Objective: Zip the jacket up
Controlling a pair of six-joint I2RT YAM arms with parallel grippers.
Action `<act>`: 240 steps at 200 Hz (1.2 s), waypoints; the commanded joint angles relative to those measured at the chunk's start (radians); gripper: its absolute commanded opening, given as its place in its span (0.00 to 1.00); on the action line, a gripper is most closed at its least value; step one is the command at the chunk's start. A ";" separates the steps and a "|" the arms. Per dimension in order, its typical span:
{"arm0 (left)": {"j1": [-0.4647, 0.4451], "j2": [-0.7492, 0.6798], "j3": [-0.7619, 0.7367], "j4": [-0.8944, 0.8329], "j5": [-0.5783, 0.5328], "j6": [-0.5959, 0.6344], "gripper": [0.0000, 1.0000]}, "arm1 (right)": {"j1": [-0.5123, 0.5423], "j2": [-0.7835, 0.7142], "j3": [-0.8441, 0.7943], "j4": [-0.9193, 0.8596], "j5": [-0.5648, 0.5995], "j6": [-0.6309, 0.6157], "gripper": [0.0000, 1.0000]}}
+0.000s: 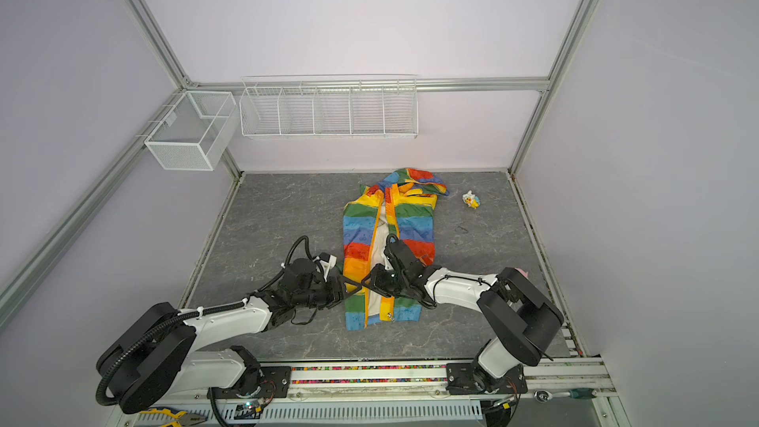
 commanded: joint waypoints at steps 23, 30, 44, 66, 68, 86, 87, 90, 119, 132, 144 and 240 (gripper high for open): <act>0.009 0.007 -0.016 0.034 -0.022 -0.021 0.59 | 0.044 0.033 -0.049 0.114 -0.020 0.046 0.39; 0.009 0.007 -0.016 0.037 -0.021 -0.021 0.59 | 0.051 0.037 -0.057 0.125 -0.020 0.053 0.39; 0.008 0.005 -0.017 0.039 -0.020 -0.022 0.59 | 0.066 0.045 -0.071 0.150 -0.017 0.063 0.39; 0.009 0.002 -0.017 0.039 -0.020 -0.022 0.59 | 0.088 0.050 -0.077 0.166 -0.010 0.066 0.39; 0.010 0.002 -0.017 0.039 -0.020 -0.022 0.59 | 0.089 0.050 -0.077 0.167 -0.009 0.066 0.39; 0.011 0.002 -0.017 0.040 -0.020 -0.025 0.59 | 0.099 0.051 -0.078 0.172 -0.005 0.071 0.37; 0.011 0.003 -0.017 0.041 -0.020 -0.025 0.59 | 0.099 0.051 -0.079 0.172 -0.005 0.072 0.37; 0.011 0.002 -0.017 0.042 -0.021 -0.025 0.59 | 0.101 0.051 -0.079 0.174 -0.005 0.072 0.37; 0.012 0.006 -0.017 0.050 -0.017 -0.029 0.59 | 0.113 0.053 -0.075 0.179 -0.003 0.072 0.31; 0.013 0.008 -0.017 0.051 -0.013 -0.027 0.59 | 0.113 0.053 -0.069 0.172 -0.001 0.070 0.23; 0.016 0.005 -0.017 0.051 -0.013 -0.029 0.59 | 0.112 0.052 -0.055 0.153 0.003 0.060 0.16; 0.047 0.019 -0.019 0.049 0.011 -0.013 0.62 | -0.007 -0.140 -0.063 -0.152 0.067 -0.048 0.07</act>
